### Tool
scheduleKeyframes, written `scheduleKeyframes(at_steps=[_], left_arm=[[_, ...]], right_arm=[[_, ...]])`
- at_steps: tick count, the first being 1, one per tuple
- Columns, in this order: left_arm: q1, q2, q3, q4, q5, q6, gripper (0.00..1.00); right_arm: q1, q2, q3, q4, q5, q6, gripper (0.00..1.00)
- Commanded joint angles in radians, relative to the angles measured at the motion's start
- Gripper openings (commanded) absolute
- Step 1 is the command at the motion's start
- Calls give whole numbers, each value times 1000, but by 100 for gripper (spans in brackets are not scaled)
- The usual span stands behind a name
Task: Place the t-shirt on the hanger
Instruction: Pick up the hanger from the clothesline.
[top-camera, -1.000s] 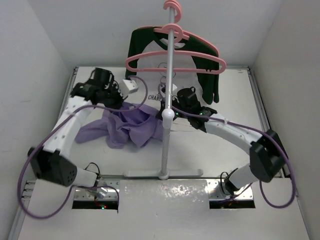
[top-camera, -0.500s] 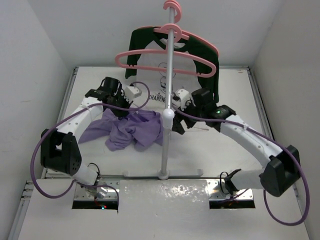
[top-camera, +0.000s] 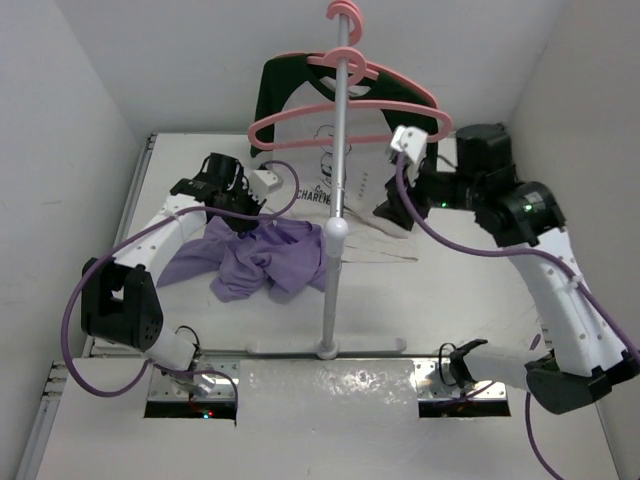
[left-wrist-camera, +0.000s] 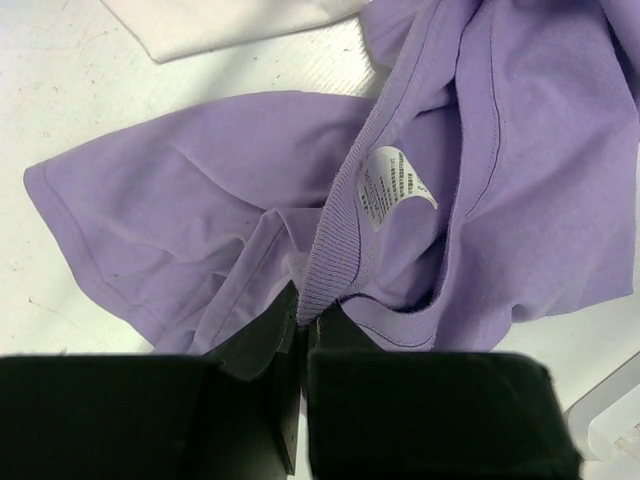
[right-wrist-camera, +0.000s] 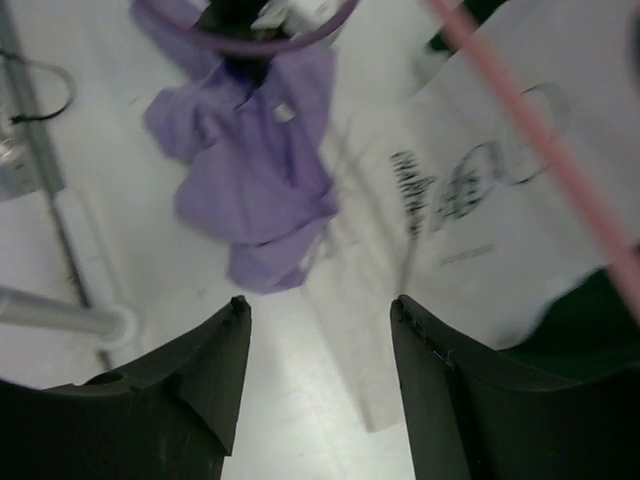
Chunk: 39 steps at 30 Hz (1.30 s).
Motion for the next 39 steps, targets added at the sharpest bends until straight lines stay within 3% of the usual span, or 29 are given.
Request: scheduleKeyframes(at_steps=[1,5,16,26,39], left_arm=[[10,-44,-2,33,6,-13,0],[8,-61,-8,40,3,-18,0],[10,-80,-19,50,-3,-25,0],[10,-77,-27,59,-6,-39,0],[13,-74,-24,60,-17,-41,0]], right_arm=[[-72,61,142,-74,1,-125,57],[-160,179,365,-62,-39,-127,61],[-247,478,701,152,-214,-56,61],[-255,617,712,317,-351,71,62],[-257,681,626,224,-378,34,52]])
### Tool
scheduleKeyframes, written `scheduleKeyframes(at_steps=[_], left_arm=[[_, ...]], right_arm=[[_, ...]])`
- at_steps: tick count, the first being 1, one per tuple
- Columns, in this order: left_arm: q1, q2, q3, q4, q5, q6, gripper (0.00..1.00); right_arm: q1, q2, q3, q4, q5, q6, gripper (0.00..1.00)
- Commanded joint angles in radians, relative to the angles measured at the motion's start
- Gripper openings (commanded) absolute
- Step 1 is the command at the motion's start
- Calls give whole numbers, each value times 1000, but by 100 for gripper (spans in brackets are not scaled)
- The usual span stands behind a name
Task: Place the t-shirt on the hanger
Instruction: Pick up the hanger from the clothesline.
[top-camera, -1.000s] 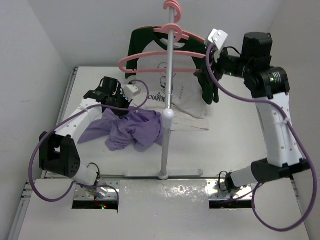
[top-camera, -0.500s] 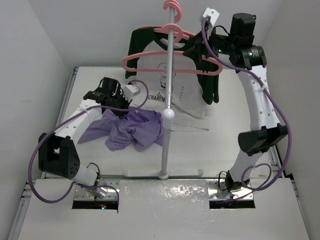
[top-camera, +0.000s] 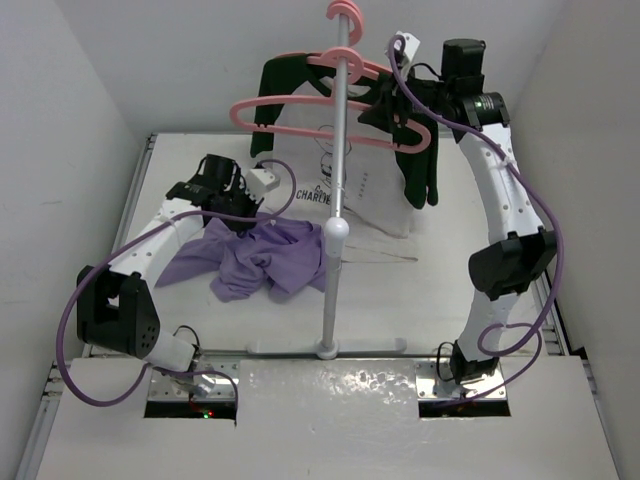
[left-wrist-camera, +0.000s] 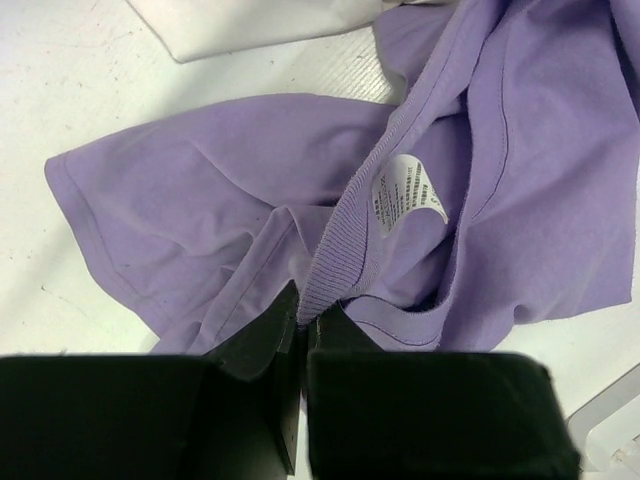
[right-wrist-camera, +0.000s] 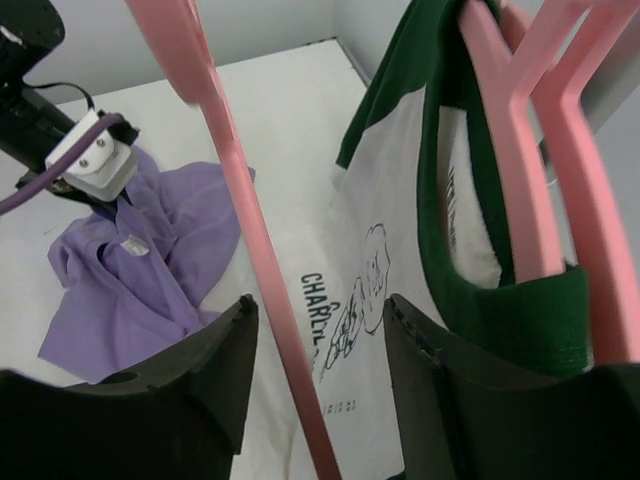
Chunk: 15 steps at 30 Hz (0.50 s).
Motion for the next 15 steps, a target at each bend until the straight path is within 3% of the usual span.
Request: scheduleKeyframes(at_steps=[1,6,7,8,13,15], left_arm=[[12,-30,4,33,5,-16,0],[12,-28,5,34,9,-17,0],[10,-27,4,33,8,-17,0],[12,-30,2,33,8,-16,0],[12,-33,-4,34,9,-11,0],[12,-33,-8,38,5,-10,0]], right_arm=[[3,-11,-31,-2,-41,-22,49],[3,-11,-37,28,-44,5,35],[3,-18,-42,54,-45,25,21],[4,-25,-62,70,-47,36,16],[6,-66,-140,166,-53,84,2],[4,-89,-174,204,-61,96,0]])
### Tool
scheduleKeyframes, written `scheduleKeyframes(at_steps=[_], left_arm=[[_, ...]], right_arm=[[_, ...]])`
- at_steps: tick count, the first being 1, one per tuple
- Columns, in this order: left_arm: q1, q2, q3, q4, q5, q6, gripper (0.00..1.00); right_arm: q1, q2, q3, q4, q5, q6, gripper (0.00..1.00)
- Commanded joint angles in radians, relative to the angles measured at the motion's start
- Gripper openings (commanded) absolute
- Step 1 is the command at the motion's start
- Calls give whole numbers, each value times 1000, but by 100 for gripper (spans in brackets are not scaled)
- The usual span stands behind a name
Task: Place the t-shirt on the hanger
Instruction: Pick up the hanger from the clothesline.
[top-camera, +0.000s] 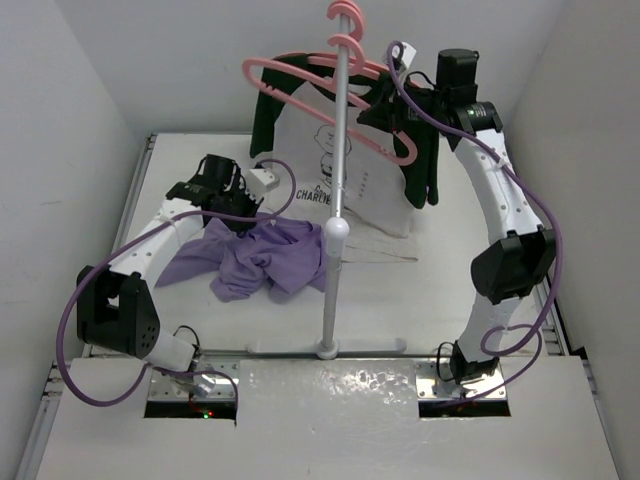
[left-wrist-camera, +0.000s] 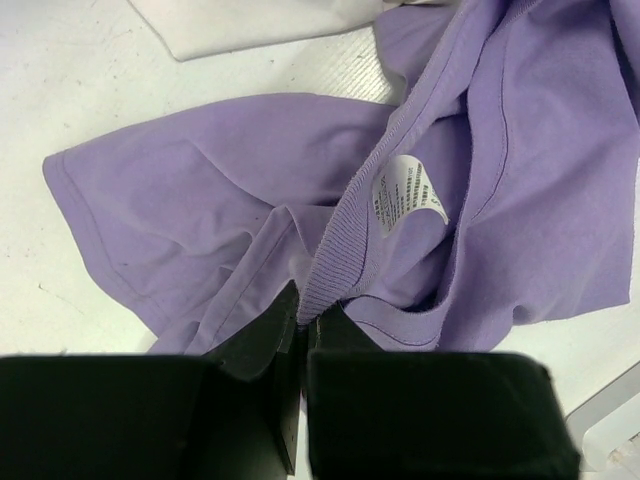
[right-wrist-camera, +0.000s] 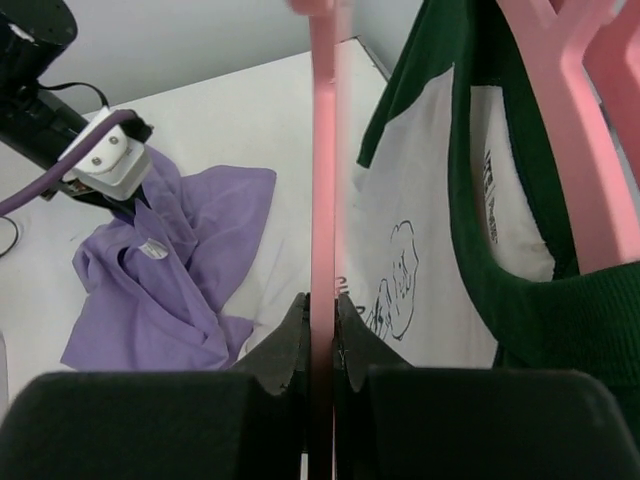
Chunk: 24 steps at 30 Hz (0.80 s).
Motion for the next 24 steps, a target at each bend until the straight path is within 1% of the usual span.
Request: scheduleKeyframes(at_steps=[1,6,9,11,12,14,16,18,19,21,22,24], left_arm=[[10,-35,-9,37,5,-4,0],[10,-35,-22,46,2,-1,0],[10,-36,-20,51,2,-4,0],[10,-39,-22,54,6,-1,0],[10,-38,-23,55,6,-1,0],[10,-36,-25,60,3,3,0],[10,-35,-28,63,-1,3,0],[10,-38,-28,64,-3,3,0],[10,-42,-28,64,-6,2,0],[10,-48,-34,70,-8,5,0],[10,-51,-40,75,-11,10,0],[10,-50,-45,81,-14,10,0]], right_arm=[[1,-69,-41,107,-29,37,0],[1,-127,-88,170,-56,66,0],[0,-176,-103,180,-59,65,0],[1,-210,-152,213,-58,80,0],[0,-246,-176,273,-58,94,0],[0,-276,-242,310,-58,103,0],[-2,-293,-259,261,-53,82,0],[-2,-310,-269,150,-33,16,0],[-2,-322,-302,125,-7,-7,0],[-3,-352,-357,126,4,-30,0],[-3,-385,-414,136,2,-30,0],[-3,-409,-474,176,4,-12,0]])
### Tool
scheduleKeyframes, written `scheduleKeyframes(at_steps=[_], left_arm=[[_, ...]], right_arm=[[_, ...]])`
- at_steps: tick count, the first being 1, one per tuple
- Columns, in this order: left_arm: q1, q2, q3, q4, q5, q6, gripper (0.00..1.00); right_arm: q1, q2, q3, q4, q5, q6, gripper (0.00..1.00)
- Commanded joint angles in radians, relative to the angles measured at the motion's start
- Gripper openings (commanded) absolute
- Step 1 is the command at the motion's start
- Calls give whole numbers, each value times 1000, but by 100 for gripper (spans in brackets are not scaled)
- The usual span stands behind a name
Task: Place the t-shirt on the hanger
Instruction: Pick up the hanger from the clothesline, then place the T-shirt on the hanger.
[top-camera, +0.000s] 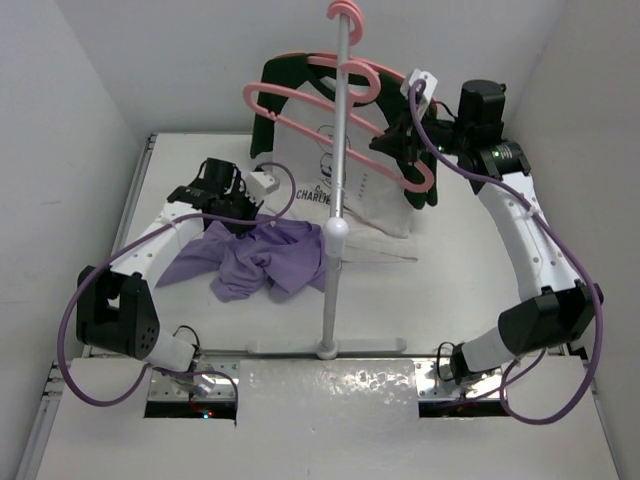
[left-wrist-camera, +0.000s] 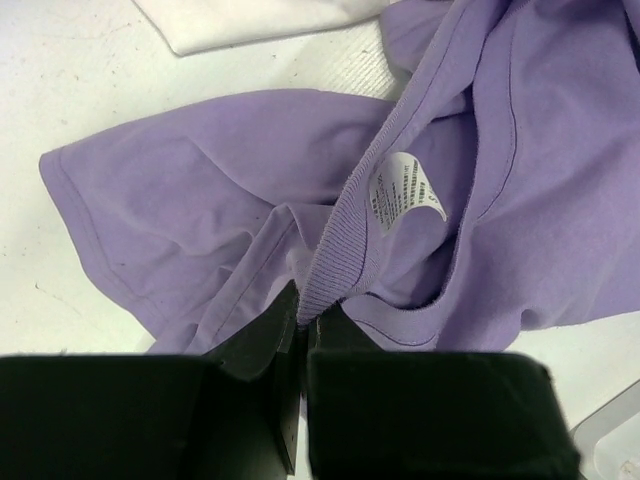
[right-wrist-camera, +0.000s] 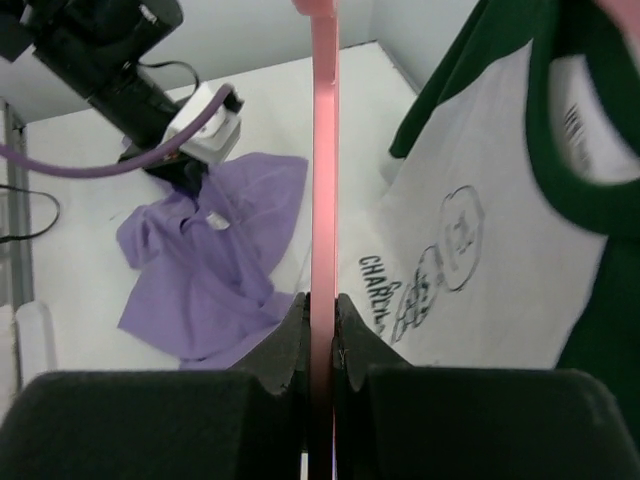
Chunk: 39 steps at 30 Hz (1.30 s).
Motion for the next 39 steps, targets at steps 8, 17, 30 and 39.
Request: scheduleKeyframes(at_steps=[8,17,30,39], left_arm=[[10,-43,-11,50,-4,5,0],[12,-32,-28,72,2,-16,0],[14,5,-68,113,-110,-107,0],[14,77,15,86,-162,-145,0]], right_arm=[[-11,-108,-216,-16,25,-59,0],[-26,-237,-397,-14,33,-61,0],[-28,-314,-724,50,-19,34,0],[-8,-263,-782,176,-102,135,0]])
